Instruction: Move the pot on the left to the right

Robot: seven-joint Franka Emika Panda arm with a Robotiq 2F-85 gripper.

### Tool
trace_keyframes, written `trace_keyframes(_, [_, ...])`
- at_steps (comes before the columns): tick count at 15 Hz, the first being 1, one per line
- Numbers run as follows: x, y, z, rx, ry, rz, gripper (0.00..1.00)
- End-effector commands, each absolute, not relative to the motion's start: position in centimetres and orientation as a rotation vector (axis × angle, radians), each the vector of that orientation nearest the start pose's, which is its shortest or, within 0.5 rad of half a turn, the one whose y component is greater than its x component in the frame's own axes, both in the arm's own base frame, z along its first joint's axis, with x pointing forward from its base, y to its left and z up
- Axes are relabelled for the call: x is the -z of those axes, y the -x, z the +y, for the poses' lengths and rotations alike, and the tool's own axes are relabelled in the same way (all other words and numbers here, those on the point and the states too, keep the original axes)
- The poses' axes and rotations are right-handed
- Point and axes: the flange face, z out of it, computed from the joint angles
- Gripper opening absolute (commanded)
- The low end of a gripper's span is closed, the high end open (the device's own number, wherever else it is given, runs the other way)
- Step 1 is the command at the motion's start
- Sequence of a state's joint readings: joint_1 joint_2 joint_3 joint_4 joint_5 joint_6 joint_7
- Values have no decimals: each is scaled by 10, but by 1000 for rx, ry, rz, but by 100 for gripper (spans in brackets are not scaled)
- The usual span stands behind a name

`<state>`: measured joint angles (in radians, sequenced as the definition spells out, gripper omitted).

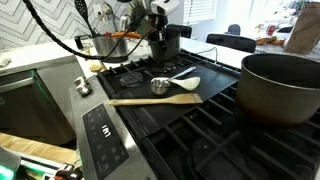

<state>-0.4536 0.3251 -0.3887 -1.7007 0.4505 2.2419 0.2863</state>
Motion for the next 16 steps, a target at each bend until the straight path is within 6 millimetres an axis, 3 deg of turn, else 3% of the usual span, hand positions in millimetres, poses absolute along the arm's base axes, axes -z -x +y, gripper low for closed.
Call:
trace_keyframes(1, [-483,-456,-471,513,2285,1769,1])
trace_keyframes(9, [-548,-407,-472,570,2287,1787,1])
trace_keyframes(11, [-558,-391,-478,580,2274,1808,1])
trace_keyframes(16, [-563,-345,-502,591,2202,1904,1])
